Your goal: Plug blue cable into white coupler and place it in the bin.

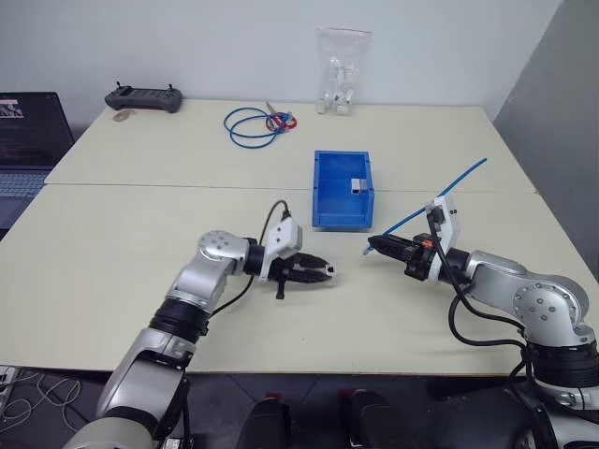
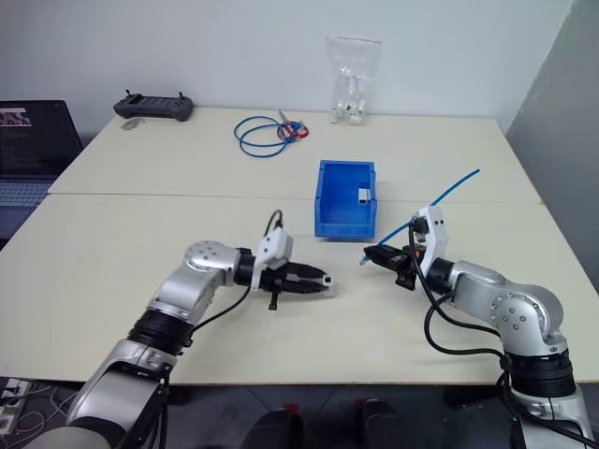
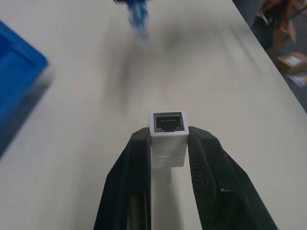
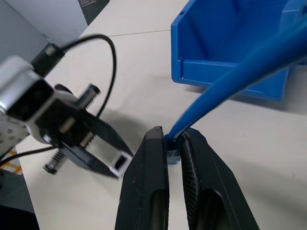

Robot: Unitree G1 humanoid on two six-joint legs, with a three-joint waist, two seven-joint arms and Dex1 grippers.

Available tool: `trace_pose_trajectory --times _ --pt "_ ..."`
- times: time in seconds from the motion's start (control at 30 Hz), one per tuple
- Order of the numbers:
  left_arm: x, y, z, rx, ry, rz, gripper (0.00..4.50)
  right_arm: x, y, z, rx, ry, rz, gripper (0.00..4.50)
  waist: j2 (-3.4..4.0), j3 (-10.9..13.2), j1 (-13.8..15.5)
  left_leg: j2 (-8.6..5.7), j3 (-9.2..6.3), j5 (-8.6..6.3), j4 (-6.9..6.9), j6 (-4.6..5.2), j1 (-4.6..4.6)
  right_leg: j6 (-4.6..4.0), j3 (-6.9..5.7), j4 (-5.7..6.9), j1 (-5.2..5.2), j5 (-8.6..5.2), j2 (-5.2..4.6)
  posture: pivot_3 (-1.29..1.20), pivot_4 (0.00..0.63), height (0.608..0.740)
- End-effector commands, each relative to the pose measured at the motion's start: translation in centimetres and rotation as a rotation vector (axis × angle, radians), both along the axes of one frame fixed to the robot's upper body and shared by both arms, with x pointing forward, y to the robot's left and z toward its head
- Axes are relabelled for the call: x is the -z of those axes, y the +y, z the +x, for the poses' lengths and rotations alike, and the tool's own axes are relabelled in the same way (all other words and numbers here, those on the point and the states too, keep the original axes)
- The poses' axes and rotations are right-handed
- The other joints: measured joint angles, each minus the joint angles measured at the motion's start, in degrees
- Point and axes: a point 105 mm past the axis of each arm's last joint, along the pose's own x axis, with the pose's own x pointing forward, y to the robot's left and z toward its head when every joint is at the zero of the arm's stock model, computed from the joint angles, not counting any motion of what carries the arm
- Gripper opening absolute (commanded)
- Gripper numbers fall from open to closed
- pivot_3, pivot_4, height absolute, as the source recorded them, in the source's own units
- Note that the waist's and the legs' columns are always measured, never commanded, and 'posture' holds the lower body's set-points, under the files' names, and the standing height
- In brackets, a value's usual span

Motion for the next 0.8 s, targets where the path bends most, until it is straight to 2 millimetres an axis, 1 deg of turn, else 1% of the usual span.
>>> trace_pose_trajectory --times 0.03,0.13,0.23,0.3,0.37,0.6,0.67,0.7,0.77,0.8 --pt "0.2 0.0 0.1 0.064 -0.069 0.028 0.75 -0.8 0.1 -0.5 -0.005 -0.041 0.013 0.11 0.0 0.0 0.0 0.02 -0.03 0.0 -0.01 0.0 0.01 -0.01 -0.02 0.02 0.0 -0.01 0.02 0.0 0.15 0.74" --pt "0.7 0.6 0.3 0.066 -0.077 0.049 0.75 -0.6 -0.2 -0.8 0.012 -0.04 0.012 0.11 0.0 0.0 0.1 0.05 -0.08 0.01 -0.01 0.0 0.02 -0.02 -0.11 0.06 0.02 -0.02 0.12 0.0 0.15 0.74" --pt "0.8 0.7 0.4 0.067 -0.078 0.049 0.75 -0.4 -0.3 -0.9 0.024 -0.037 0.015 0.11 0.0 0.0 0.0 0.04 -0.05 0.01 0.03 0.0 0.05 -0.01 -0.01 0.06 0.04 -0.02 0.26 0.0 0.15 0.74" --pt "0.9 0.6 0.6 0.059 -0.073 0.042 1.45 -0.4 -0.3 -1.1 0.028 -0.036 0.017 0.11 0.0 0.0 0.0 0.04 0.01 0.01 0.06 0.01 0.07 0.01 0.01 0.06 0.05 -0.02 0.27 0.0 0.15 0.74" --pt "0.8 0.5 0.7 0.054 -0.065 0.035 1.76 -0.3 -0.3 -1.1 0.031 -0.033 0.018 0.11 0.0 0.0 0.0 0.03 0.0 0.01 0.06 0.01 0.08 0.01 0.02 0.06 0.05 -0.01 0.27 0.0 0.15 0.74" --pt "1.2 0.2 0.4 0.051 -0.046 0.026 3.29 -0.2 -0.6 -1.0 0.048 -0.023 0.018 0.11 0.0 0.0 0.1 0.03 -0.04 0.01 0.05 0.01 0.02 0.01 0.0 0.03 0.04 -0.02 0.29 0.0 0.15 0.74" --pt "1.3 0.0 0.3 0.047 -0.047 0.021 3.63 -0.2 -0.5 -0.9 0.05 -0.022 0.02 0.11 0.0 0.0 0.1 0.03 -0.05 0.01 0.05 0.01 0.03 0.01 0.0 0.04 0.04 -0.02 0.29 0.0 0.15 0.74" --pt "1.4 -0.1 0.3 0.047 -0.048 0.018 3.92 -0.2 -0.5 -0.9 0.049 -0.021 0.021 0.11 0.0 0.0 0.1 0.03 -0.05 0.01 0.05 0.01 0.03 0.01 0.0 0.04 0.04 -0.02 0.29 0.0 0.15 0.74" --pt "1.3 -0.4 0.2 0.049 -0.051 0.01 4.29 -0.2 -0.4 -0.9 0.046 -0.02 0.023 0.11 0.0 0.0 0.1 0.04 -0.05 0.01 0.05 0.01 0.03 0.01 0.0 0.04 0.04 -0.01 0.29 0.0 0.15 0.74" --pt "1.3 -0.5 0.1 0.049 -0.053 0.005 4.29 -0.2 -0.4 -0.8 0.045 -0.019 0.024 0.11 0.0 0.0 0.1 0.05 -0.05 0.01 0.05 0.01 0.03 0.01 -0.01 0.04 0.04 -0.02 0.29 0.0 0.15 0.74"
